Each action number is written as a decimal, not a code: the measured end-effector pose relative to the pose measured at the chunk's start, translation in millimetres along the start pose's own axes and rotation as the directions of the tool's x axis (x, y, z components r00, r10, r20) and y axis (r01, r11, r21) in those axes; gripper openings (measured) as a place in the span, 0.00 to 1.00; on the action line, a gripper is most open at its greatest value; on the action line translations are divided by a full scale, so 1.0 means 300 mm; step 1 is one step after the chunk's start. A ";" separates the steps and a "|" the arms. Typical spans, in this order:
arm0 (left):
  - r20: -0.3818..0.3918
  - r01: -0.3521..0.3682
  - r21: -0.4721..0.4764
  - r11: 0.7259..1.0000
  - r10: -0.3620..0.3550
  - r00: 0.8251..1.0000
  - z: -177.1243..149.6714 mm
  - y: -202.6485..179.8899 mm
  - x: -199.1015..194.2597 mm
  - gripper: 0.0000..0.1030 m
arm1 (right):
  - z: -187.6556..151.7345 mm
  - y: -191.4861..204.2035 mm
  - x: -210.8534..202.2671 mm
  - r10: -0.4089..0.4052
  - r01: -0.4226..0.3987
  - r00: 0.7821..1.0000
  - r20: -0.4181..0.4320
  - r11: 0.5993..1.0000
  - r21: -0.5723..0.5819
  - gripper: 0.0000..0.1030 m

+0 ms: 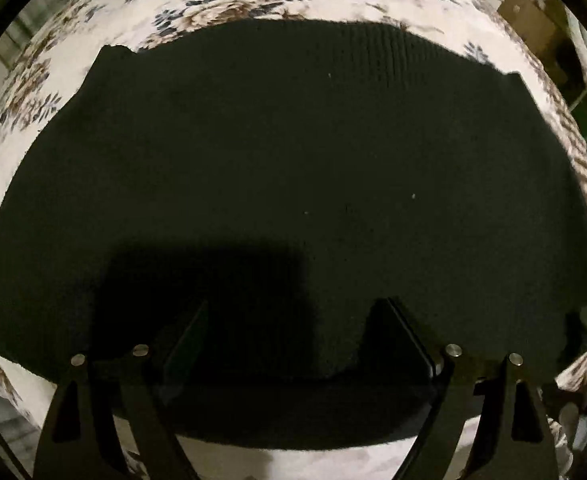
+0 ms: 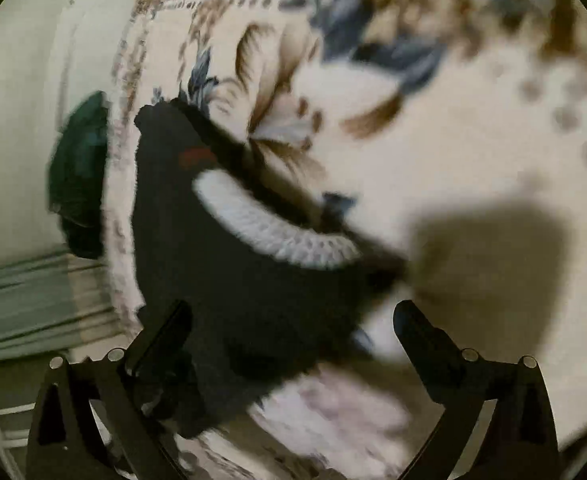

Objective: Fold small clothes
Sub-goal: 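Press the folded sweater flat with the left gripper while the right gripper tucks a sleeve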

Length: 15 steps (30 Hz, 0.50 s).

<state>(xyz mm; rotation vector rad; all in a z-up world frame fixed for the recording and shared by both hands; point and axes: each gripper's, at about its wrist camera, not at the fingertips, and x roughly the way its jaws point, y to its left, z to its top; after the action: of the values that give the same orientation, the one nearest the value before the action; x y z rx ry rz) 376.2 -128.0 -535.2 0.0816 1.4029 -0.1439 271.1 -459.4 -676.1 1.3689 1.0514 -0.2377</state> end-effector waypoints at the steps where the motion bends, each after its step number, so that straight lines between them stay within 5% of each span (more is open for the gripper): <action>1: 0.002 -0.004 -0.003 1.000 0.004 1.000 0.001 -0.001 0.008 0.84 | 0.001 -0.017 0.027 0.029 -0.029 0.999 0.013 0.999 0.013 1.00; 5: -0.002 -0.014 -0.001 1.000 0.014 1.000 0.013 -0.007 0.034 0.92 | 0.022 -0.039 0.077 0.157 -0.162 0.979 0.128 0.986 0.034 1.00; 15: -0.020 -0.001 -0.031 1.000 0.001 1.000 0.049 -0.002 0.083 1.00 | 0.022 -0.045 0.105 0.140 -0.149 0.978 0.152 0.988 0.048 0.87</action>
<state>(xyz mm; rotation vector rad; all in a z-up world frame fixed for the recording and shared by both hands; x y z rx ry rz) 394.4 -131.9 -557.2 0.0586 1.4241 -0.1210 282.3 -455.2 -708.8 1.4515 0.8234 -0.2603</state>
